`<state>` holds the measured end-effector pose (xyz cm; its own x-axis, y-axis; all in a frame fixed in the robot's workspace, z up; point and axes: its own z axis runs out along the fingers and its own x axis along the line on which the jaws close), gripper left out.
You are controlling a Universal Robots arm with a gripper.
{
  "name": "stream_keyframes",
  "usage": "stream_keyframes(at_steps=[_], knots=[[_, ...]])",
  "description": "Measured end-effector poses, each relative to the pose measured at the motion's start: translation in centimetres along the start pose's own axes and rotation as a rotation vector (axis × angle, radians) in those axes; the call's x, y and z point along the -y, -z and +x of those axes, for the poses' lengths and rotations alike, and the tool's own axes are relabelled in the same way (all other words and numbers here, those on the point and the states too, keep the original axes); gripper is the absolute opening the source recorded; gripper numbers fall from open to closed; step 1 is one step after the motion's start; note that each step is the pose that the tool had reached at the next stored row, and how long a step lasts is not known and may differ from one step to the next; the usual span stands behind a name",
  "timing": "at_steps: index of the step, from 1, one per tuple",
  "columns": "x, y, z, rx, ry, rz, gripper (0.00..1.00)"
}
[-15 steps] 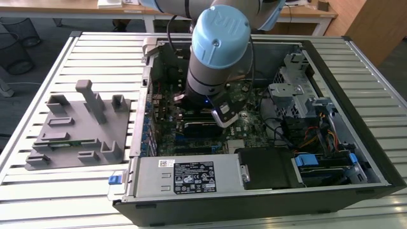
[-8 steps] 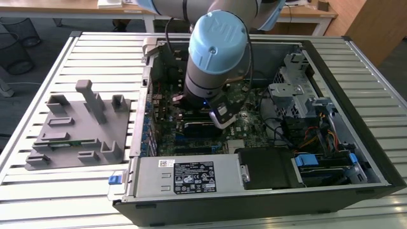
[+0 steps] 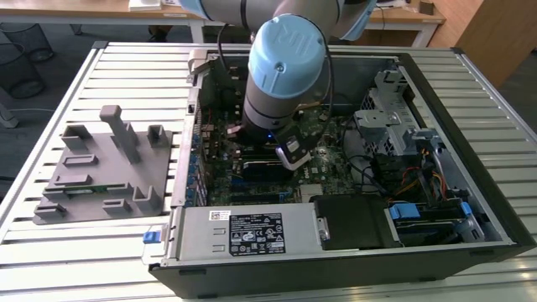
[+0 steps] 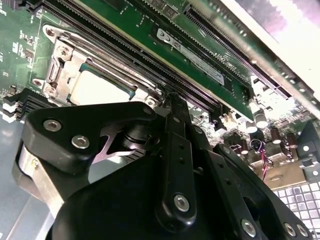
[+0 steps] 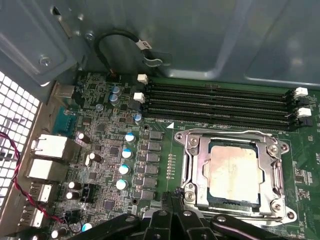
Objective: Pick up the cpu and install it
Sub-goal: 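Install the second cpu locking lever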
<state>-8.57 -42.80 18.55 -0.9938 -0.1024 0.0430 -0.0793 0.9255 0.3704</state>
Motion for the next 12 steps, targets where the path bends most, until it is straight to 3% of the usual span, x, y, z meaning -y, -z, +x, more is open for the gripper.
stream_keyframes(at_steps=[5, 12], knots=[[-0.26, 0.62, 0.03, -0.001, -0.001, 0.0092, 0.11], [-0.75, 1.8, 0.08, -0.001, -0.001, 0.0104, 0.11]])
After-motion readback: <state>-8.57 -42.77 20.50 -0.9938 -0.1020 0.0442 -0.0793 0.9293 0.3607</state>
